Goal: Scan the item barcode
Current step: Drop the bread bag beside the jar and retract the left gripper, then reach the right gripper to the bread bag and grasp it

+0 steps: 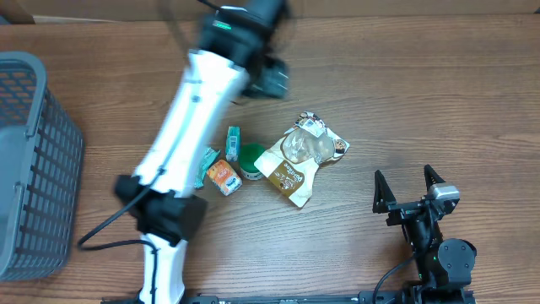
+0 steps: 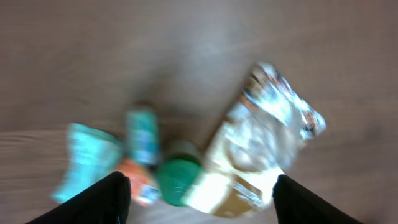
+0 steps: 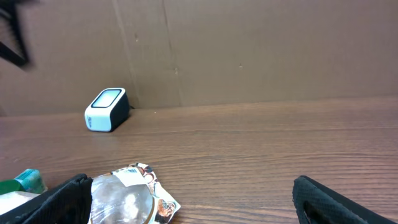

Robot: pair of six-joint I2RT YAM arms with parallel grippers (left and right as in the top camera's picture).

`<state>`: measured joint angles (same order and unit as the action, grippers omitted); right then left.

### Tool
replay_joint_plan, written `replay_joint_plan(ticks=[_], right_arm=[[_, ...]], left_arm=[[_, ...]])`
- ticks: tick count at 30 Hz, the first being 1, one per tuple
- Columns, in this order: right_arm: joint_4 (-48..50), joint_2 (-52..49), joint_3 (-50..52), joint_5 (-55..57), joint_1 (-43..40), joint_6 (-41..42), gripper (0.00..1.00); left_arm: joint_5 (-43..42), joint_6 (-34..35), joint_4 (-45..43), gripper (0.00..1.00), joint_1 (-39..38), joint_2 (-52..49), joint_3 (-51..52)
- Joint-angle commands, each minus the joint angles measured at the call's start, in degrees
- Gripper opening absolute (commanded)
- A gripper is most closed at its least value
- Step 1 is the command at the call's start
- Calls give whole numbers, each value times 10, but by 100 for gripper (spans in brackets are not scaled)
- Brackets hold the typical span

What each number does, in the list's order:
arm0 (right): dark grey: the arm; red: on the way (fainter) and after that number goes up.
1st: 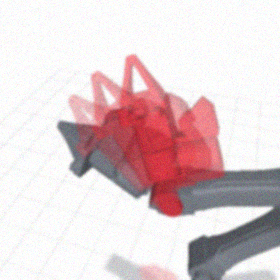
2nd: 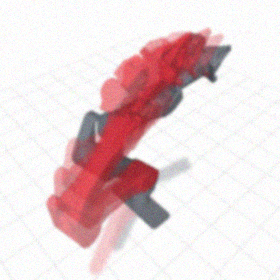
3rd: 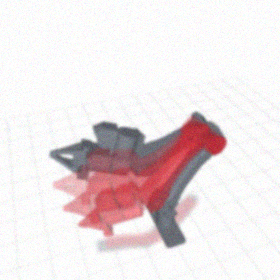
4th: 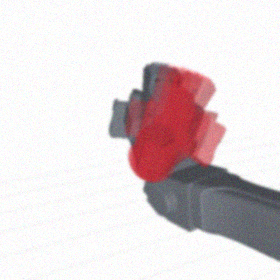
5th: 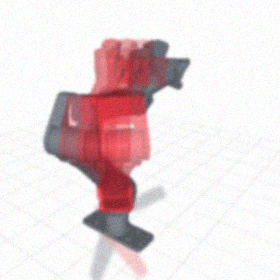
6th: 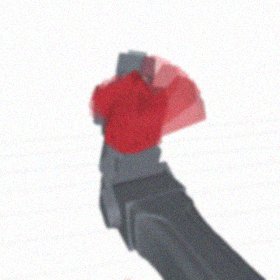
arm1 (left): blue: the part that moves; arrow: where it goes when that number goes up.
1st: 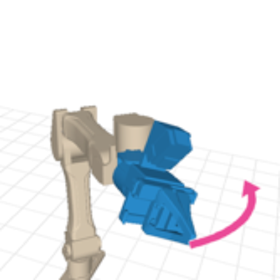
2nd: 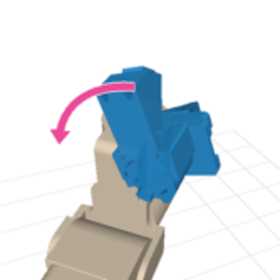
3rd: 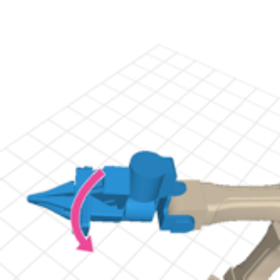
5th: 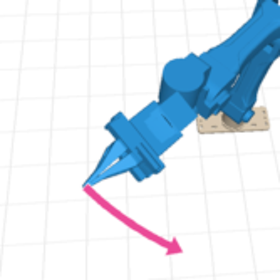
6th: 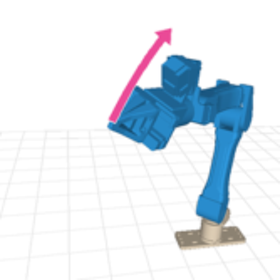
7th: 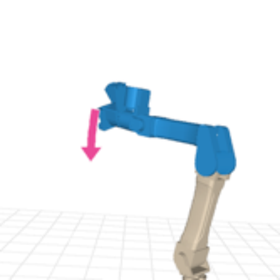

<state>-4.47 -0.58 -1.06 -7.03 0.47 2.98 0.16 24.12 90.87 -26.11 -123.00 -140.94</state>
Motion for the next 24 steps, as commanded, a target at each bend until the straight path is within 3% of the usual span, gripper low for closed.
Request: replay_joint_plan(ticks=[1,3,6,8,15,24], right_arm=[[3,4,6,6,3,0,100],[3,4,6,6,3,0,100],[3,4,6,6,3,0,100],[3,4,6,6,3,0,100],[3,4,6,6,3,0,100],[3,4,6,6,3,0,100]], left_arm=[[-2,-83,54,86,118,55,-81],[-22,-126,59,89,165,68,-85],[-95,-216,59,100,240,81,-85],[-136,-257,59,100,282,83,-85],[-152,-267,59,100,400,83,-84],[-114,-267,59,100,422,83,-84]])
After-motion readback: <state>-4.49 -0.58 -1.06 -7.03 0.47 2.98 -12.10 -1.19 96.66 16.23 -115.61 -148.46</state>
